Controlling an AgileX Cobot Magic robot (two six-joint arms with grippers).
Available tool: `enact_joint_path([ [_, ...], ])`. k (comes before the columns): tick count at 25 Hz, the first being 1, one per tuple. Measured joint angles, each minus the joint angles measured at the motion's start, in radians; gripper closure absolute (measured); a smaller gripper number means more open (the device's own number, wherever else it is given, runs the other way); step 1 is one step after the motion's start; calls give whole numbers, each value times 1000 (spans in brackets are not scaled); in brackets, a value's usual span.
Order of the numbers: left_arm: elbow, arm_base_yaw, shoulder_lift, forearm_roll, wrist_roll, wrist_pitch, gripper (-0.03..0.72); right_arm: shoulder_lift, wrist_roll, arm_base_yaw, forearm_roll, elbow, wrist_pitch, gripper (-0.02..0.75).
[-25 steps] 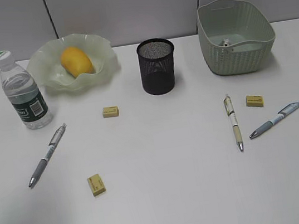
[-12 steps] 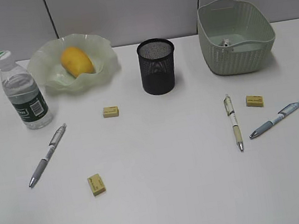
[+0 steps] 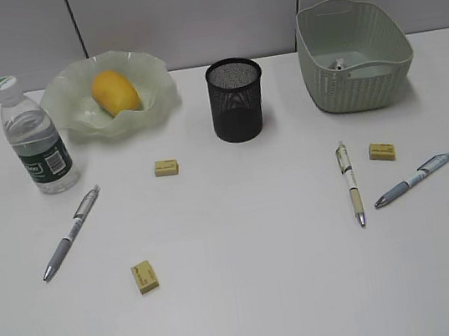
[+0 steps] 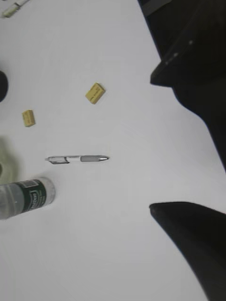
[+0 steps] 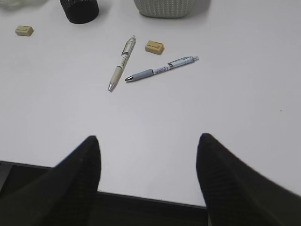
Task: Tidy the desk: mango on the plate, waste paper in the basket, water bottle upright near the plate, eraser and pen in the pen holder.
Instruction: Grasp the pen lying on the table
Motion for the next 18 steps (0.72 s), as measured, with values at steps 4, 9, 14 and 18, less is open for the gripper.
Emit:
enact_joint_path([
  [4,0,0,-76,0,0,41,117,0,0,0,0,0,0,229],
  [9,38,0,-86,8,0,39,121,0,0,0,0,0,0,229],
  [14,72,0,-86,10,0,-31,127,0,0,0,0,0,-1,229],
  [18,73,0,-86,11,0,-34,135,0,0,0,0,0,-1,229],
])
